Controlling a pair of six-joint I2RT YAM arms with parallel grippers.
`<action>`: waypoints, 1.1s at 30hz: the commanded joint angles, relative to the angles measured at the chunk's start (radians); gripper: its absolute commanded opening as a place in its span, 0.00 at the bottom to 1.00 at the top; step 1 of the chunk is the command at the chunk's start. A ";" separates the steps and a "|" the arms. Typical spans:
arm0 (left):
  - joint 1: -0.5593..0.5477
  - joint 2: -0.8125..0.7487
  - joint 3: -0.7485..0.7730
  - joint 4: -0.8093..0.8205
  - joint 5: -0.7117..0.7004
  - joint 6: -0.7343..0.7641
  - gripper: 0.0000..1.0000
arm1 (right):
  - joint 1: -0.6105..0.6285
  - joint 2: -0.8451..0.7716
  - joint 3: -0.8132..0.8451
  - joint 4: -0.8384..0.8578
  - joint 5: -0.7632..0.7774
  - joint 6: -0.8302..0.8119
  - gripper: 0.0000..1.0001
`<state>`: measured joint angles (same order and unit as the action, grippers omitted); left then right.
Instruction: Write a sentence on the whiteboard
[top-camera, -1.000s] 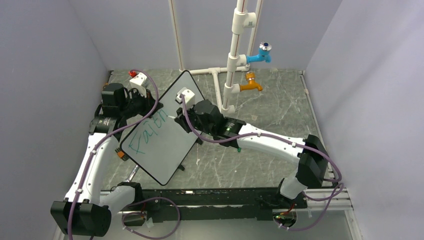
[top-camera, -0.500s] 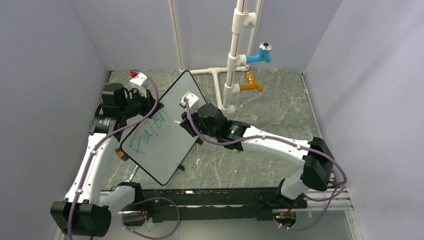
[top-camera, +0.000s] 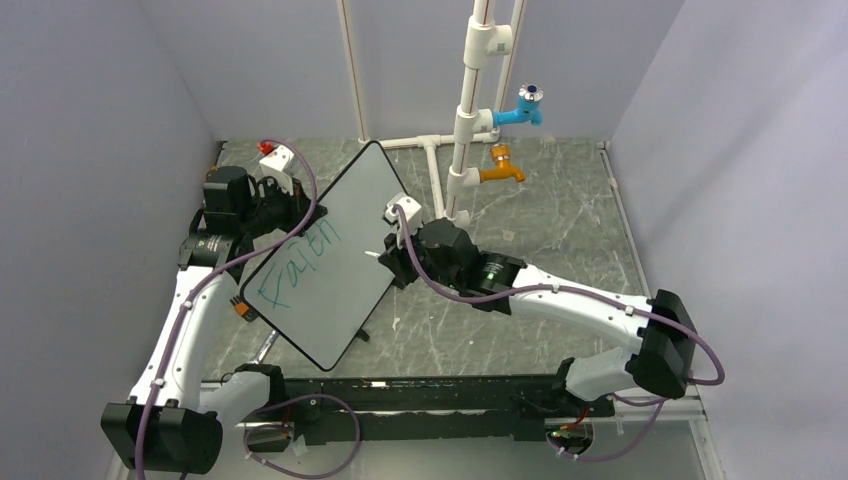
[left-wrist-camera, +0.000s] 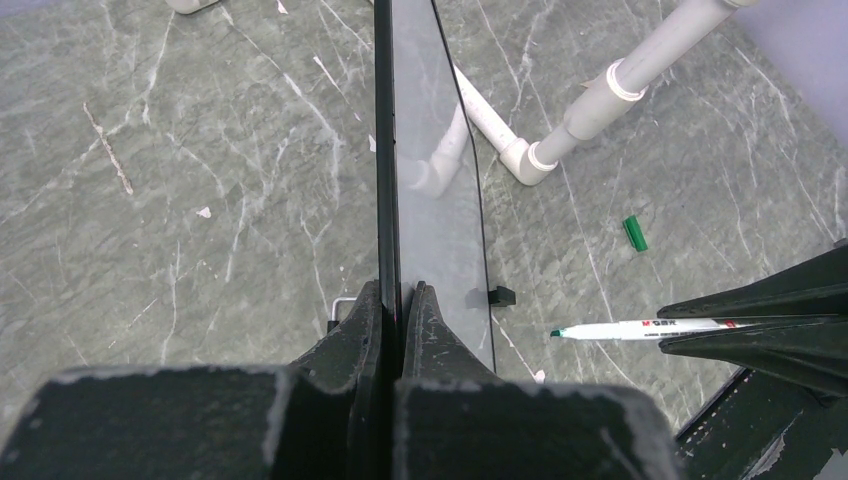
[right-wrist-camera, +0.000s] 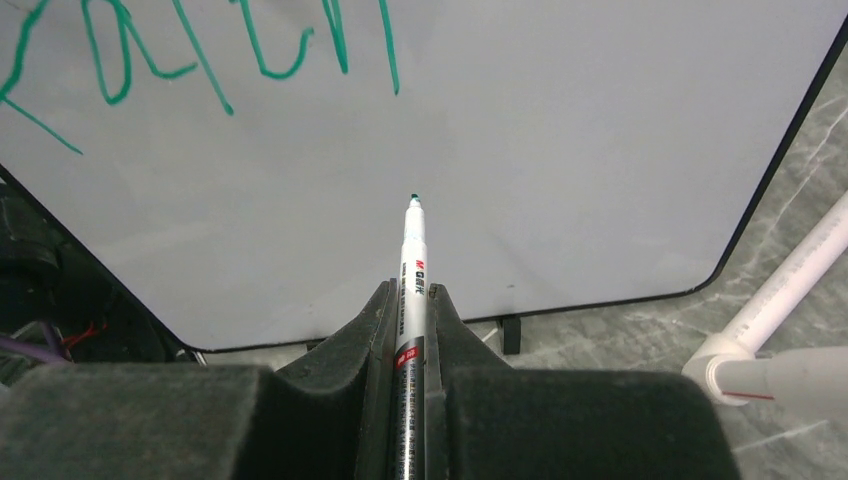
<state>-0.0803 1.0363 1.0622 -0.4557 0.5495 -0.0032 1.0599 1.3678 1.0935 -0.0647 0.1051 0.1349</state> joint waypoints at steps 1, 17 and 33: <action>-0.015 0.007 -0.045 -0.071 -0.054 0.137 0.00 | 0.000 -0.049 -0.025 0.011 0.021 0.020 0.00; -0.015 -0.004 -0.047 -0.065 -0.060 0.130 0.00 | 0.041 -0.137 -0.122 0.009 0.020 0.046 0.00; -0.015 -0.023 -0.043 -0.069 -0.103 0.123 0.00 | 0.106 -0.202 -0.295 0.104 0.047 0.087 0.00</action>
<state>-0.0864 1.0161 1.0592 -0.4633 0.5282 -0.0116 1.1538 1.2018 0.8368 -0.0509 0.1303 0.1963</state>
